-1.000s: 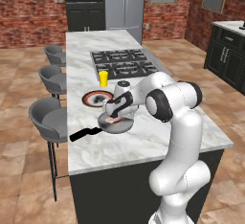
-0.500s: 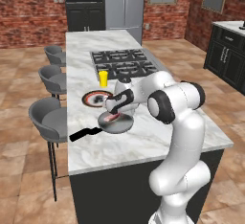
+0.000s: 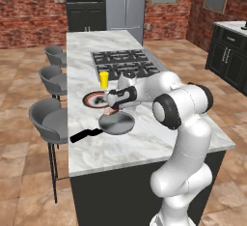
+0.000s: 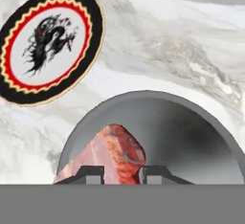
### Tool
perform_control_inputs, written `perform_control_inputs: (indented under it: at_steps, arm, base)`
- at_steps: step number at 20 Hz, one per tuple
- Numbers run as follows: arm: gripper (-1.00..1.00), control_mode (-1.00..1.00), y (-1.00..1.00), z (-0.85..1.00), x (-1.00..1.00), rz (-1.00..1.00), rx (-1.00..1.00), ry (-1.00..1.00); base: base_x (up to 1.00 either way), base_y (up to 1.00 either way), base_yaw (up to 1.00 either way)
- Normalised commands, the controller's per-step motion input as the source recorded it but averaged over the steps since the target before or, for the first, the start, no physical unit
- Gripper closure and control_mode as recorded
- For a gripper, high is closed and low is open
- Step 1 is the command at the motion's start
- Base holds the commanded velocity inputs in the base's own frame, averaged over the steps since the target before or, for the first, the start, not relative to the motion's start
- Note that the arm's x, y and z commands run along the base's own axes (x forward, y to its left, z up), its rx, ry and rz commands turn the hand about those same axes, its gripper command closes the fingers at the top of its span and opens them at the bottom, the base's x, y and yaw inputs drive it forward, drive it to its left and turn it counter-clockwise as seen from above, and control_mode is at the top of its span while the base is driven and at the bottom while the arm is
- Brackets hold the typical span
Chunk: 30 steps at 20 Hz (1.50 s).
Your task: Pick up the pan with the steak in it and place it on the dining table. Then place the steak on the plate.
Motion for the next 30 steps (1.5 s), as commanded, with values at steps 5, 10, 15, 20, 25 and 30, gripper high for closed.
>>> perform_control_inputs:
  at_steps: [5, 10, 15, 20, 25, 30]
  arm:
    - [1.0, -1.0, 0.0, 0.23, 0.17, -0.01, 0.0, -0.14]
    - [1.0, -1.0, 0.0, 0.2, 0.43, -0.03, 0.0, -0.1]
    - [1.0, -1.0, 0.03, 0.14, 0.54, -0.03, 0.01, -0.09]
    - [1.0, -1.0, 0.17, 0.08, 0.55, -0.03, 0.01, -0.1]
    - [1.0, -1.0, 0.27, 0.0, 0.49, -0.02, 0.0, -0.09]
    - [1.0, -1.0, 0.16, -0.01, 0.2, 0.0, 0.0, -0.03]
  base:
    - [0.0, 0.0, 0.0]
    - [0.0, 0.0, 0.0]
    - [0.0, 0.0, 0.0]
    - [0.0, 0.0, 0.0]
    - [0.0, 0.0, 0.0]
    - [0.0, 0.0, 0.0]
